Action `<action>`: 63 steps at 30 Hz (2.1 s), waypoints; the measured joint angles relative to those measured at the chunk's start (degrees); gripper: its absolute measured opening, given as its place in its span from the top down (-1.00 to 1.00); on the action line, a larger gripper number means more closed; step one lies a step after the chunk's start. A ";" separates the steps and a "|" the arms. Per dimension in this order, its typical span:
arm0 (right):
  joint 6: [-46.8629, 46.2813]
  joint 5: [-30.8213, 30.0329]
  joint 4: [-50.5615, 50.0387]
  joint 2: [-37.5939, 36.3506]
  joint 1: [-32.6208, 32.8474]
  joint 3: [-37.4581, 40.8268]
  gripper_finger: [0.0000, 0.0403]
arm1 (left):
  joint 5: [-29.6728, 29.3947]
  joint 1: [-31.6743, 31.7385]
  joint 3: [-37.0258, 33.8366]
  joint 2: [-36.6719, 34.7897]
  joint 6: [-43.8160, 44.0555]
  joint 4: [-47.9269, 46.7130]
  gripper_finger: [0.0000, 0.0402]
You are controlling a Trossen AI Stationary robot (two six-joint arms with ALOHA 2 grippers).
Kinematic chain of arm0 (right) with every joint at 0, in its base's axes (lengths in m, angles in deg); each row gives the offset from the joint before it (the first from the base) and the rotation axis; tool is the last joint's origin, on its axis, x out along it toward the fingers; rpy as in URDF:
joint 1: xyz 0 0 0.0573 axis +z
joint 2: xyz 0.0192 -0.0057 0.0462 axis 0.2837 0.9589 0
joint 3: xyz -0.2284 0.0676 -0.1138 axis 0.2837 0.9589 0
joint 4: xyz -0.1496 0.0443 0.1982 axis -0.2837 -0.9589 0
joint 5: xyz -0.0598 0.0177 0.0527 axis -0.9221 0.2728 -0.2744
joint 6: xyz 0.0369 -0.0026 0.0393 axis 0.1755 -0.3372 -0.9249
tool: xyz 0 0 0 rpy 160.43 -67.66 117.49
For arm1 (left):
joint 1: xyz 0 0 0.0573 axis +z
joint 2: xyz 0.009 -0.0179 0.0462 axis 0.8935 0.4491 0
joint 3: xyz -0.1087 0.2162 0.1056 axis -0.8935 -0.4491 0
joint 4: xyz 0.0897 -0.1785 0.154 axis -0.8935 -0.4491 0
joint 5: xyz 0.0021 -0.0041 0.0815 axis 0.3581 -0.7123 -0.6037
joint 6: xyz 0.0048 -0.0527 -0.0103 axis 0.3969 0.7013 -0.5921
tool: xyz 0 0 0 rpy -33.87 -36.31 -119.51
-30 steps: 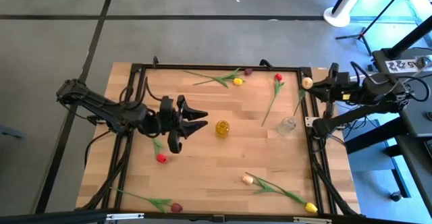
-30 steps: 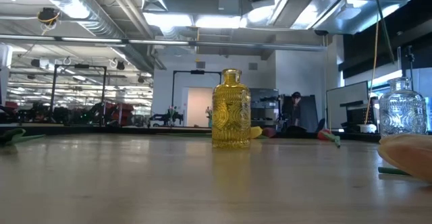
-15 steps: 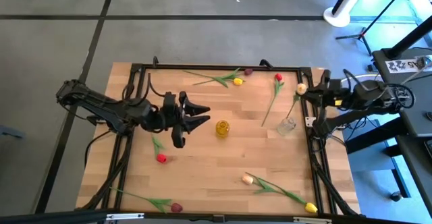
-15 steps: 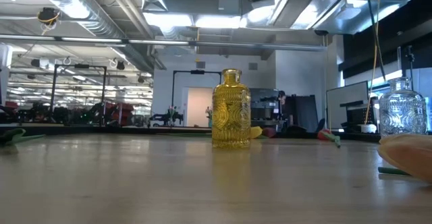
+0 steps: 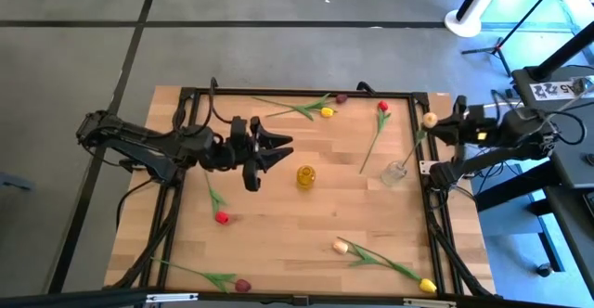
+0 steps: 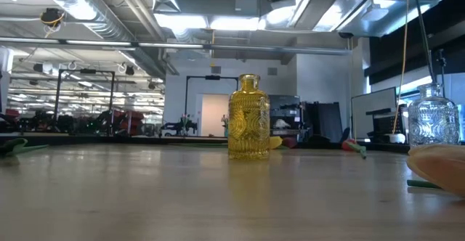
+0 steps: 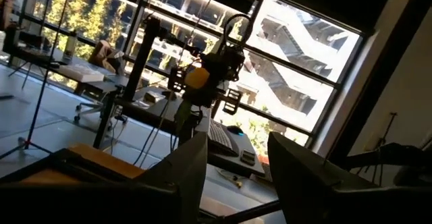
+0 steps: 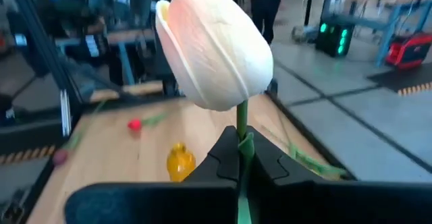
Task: Sort flowers into vase by color
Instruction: Put the top left white tulip into the transparent vase, then put the white tulip into the transparent vase
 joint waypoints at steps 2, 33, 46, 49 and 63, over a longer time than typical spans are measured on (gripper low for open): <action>-0.23 -0.08 -2.04 0.03 0.01 0.00 1.00 | 0.91 0.59 0.00 0.00 0.02 0.03 0.24; -18.77 10.32 -30.79 12.50 0.02 -8.37 -0.25 | -1.76 1.64 0.00 -2.77 -0.46 -0.94 0.24; -17.91 13.09 -34.40 15.30 0.00 -16.96 -0.44 | -0.65 2.04 0.02 -10.62 -0.15 -9.86 0.24; -15.44 14.74 -29.48 16.09 0.00 -17.46 -0.41 | 0.52 1.63 0.02 -10.65 -0.39 -9.84 0.24; -19.34 45.83 -23.24 26.97 0.07 -17.44 -0.06 | -1.69 -5.14 0.02 -8.98 0.00 -11.17 0.24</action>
